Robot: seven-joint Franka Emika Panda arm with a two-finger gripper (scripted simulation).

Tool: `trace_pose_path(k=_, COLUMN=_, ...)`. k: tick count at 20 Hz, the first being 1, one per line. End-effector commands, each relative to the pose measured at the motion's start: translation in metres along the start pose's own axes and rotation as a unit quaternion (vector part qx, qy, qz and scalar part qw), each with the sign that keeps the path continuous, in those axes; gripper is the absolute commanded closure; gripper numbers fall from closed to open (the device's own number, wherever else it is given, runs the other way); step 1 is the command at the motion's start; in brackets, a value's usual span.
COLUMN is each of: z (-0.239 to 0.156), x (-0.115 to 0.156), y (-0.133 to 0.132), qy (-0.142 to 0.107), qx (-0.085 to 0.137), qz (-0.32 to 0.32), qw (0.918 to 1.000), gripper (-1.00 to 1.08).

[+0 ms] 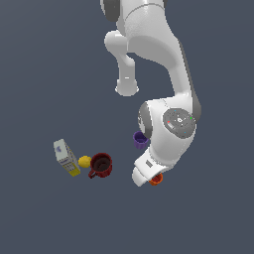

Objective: Pick up a designated object from a clutter of objects.

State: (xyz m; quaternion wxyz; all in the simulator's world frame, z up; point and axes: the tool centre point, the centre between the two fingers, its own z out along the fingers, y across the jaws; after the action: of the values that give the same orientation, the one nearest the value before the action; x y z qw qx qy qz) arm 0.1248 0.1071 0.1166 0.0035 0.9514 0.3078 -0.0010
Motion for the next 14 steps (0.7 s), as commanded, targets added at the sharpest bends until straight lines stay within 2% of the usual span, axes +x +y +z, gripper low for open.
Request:
trace_pose_path(k=1, z=0.012, x=0.006, y=-0.003, qy=0.001, qx=0.001, qz=-0.016, qw=0.9999, gripper=-0.92)
trace_pose_path(k=14, z=0.034, x=0.012, y=-0.007, qy=0.002, qx=0.003, qz=-0.034, qw=0.9994, gripper=-0.92)
